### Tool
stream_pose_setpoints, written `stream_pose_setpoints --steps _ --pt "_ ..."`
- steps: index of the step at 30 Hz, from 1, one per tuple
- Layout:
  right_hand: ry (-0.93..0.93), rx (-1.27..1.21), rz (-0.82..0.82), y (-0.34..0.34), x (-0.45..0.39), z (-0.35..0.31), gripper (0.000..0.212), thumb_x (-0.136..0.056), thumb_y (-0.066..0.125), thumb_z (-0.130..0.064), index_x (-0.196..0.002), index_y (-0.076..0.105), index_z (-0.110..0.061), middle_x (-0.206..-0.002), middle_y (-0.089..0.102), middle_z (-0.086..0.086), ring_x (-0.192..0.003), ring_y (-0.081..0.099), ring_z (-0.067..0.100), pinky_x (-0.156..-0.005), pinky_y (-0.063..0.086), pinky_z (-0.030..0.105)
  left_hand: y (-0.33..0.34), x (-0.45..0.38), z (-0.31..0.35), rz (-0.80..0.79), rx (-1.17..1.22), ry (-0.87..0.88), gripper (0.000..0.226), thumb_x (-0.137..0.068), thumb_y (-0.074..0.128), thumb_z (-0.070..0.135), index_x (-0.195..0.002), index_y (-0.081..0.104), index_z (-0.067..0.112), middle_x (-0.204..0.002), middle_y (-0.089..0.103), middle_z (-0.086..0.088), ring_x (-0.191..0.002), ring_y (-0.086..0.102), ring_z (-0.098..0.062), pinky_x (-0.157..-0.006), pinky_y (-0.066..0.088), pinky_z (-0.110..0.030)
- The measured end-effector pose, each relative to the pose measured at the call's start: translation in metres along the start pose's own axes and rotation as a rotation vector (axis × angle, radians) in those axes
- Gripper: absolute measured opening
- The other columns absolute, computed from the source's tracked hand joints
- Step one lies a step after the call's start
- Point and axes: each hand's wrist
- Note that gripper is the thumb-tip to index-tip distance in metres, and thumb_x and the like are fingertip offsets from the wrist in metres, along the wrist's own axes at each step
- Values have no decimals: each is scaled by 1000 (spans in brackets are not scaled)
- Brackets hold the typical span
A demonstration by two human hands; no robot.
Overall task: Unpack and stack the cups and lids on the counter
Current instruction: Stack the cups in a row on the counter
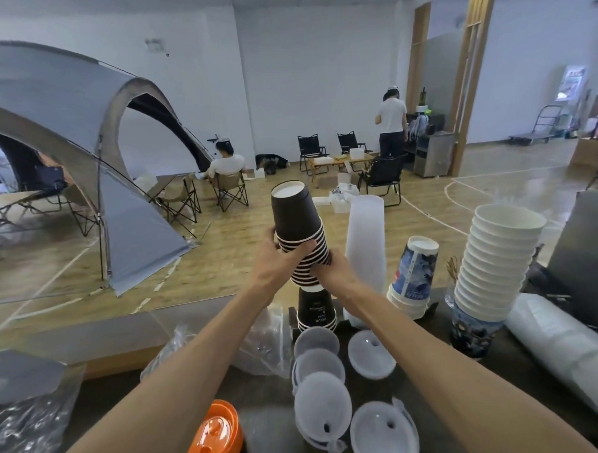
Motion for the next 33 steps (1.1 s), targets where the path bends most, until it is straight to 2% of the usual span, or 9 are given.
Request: stream_pose_setpoints --steps 4,6,10,13,18,24,29,31,33 --pt "24 -16 -2 5 -2 18 23 -83 61 -13 -104 66 -22 -98 76 4 -93 72 20 -88 60 45 5 -3 -17 -8 -87 -56 74 -65 87 45 -126 46 37 -110 70 5 -102 69 -16 -92 58 -46" --pt "56 -4 -9 8 -4 30 33 -80 62 -16 -113 65 -21 -100 75 2 -93 71 18 -88 60 44 8 -3 -25 -1 -132 -81 81 -59 85 54 -128 47 36 -112 71 3 -102 70 -17 -91 58 -47" --pt "136 30 -23 14 -9 55 51 -75 68 -25 -124 56 -19 -109 71 0 -102 68 20 -92 57 42 15 1 -38 -19 -184 -130 81 -70 85 47 -138 45 26 -116 69 -2 -104 68 -18 -92 58 -46" --pt "187 52 -37 17 -6 69 43 -81 69 -15 -122 55 -16 -107 70 0 -100 67 18 -84 57 35 21 5 -52 -40 -249 -161 86 -60 83 56 -133 45 31 -114 70 3 -107 67 -18 -96 55 -44" --pt "193 74 -18 24 -8 85 45 -80 77 -15 -120 57 -16 -108 71 3 -102 68 23 -94 57 44 28 10 -60 -13 -279 -159 65 -71 82 37 -118 38 30 -111 68 1 -106 66 -18 -97 53 -42" --pt "159 68 -28 18 -2 81 31 -84 72 -8 -113 63 -11 -106 73 5 -101 69 22 -90 59 40 29 22 -53 -32 -292 -154 82 -67 79 45 -135 39 19 -117 66 0 -109 64 -20 -97 52 -41" --pt "166 42 9 5 21 71 31 -90 68 -12 -118 55 -6 -103 68 6 -98 66 21 -79 57 31 26 45 -43 -8 -331 -100 66 -82 77 22 -135 40 10 -108 58 0 -102 61 -18 -86 51 -35" --pt "174 51 20 0 36 66 38 -92 69 -19 -125 53 -7 -102 64 -2 -100 63 18 -83 54 31 24 60 -40 21 -373 -61 52 -81 75 18 -123 45 12 -106 61 -4 -99 64 -21 -83 55 -37" --pt "192 68 26 -7 53 65 51 -95 67 -22 -139 48 -7 -115 59 -5 -113 58 19 -91 49 33 25 73 -39 15 -413 -37 39 -79 73 18 -110 50 12 -103 66 -8 -94 66 -25 -83 58 -43"
Point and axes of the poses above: each hand's wrist, its own x-axis away from the middle knuckle, its own y-axis out of the palm, z = x × y
